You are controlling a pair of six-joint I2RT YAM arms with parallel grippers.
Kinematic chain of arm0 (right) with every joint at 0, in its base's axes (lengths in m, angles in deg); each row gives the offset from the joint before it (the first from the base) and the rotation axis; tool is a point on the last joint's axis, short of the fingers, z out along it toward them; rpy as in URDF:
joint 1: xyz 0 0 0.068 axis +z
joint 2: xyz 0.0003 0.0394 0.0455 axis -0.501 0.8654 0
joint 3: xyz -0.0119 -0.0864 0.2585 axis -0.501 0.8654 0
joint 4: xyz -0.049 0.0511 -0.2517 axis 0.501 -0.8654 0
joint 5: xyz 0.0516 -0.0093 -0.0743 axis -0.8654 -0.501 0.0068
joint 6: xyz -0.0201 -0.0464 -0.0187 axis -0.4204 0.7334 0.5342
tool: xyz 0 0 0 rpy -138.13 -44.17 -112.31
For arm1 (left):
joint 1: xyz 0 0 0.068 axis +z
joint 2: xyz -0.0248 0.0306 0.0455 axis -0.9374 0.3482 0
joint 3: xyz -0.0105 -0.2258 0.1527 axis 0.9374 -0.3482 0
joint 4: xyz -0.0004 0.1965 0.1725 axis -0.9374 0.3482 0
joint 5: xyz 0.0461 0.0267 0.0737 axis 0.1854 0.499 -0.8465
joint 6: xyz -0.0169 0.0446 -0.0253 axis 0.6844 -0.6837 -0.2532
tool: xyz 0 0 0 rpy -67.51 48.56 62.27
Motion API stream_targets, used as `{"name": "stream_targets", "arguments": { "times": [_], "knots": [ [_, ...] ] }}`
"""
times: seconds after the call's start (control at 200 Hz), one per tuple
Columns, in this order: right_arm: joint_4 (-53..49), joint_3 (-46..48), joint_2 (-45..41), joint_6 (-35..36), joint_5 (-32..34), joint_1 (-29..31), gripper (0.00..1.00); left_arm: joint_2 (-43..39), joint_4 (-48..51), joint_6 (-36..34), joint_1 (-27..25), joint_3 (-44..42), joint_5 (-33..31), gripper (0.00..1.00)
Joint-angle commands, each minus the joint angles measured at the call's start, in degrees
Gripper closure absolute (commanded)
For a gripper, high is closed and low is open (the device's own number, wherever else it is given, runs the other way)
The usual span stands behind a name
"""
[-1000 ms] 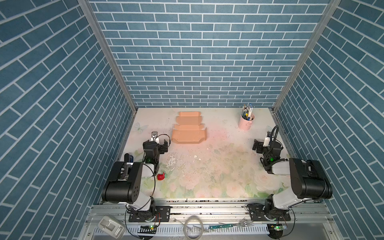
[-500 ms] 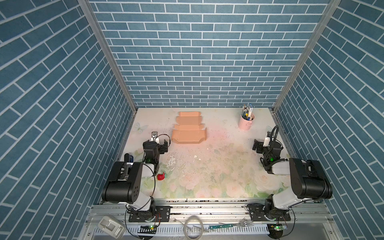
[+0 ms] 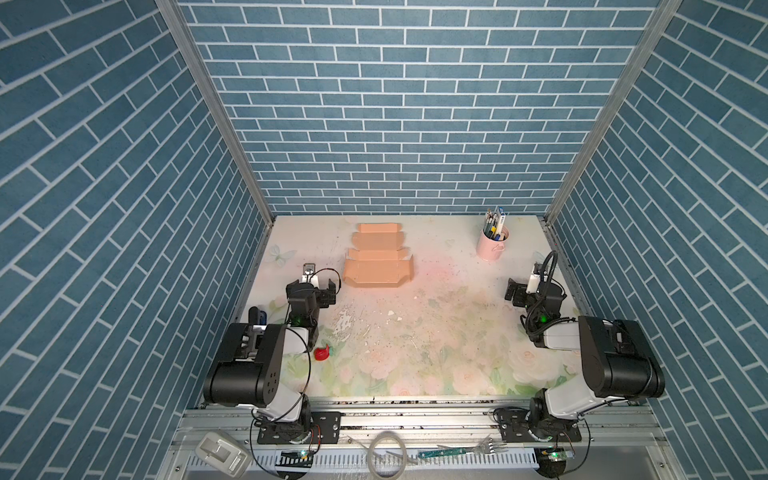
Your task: Fold the paper box
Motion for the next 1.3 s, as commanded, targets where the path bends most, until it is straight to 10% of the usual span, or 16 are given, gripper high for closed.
{"name": "stream_targets", "arguments": {
  "times": [0.0, 0.665, 1.29],
  "knots": [
    [0.00, -0.01, -0.43, 1.55, -0.49, -0.13, 0.01, 0.47, 0.76, -0.38, -0.05, 1.08, -0.19, 0.01],
    [3.39, 1.94, -0.68, 1.31, 2.81, 0.30, 0.01, 0.38, 0.80, -0.42, -0.25, 1.21, -0.72, 0.00],
    [6.39, 3.35, -0.53, 1.88, 6.73, 1.97, 0.03, -16.74, 43.35, 13.91, -1.63, 22.86, -11.23, 0.00]
  ]
}}
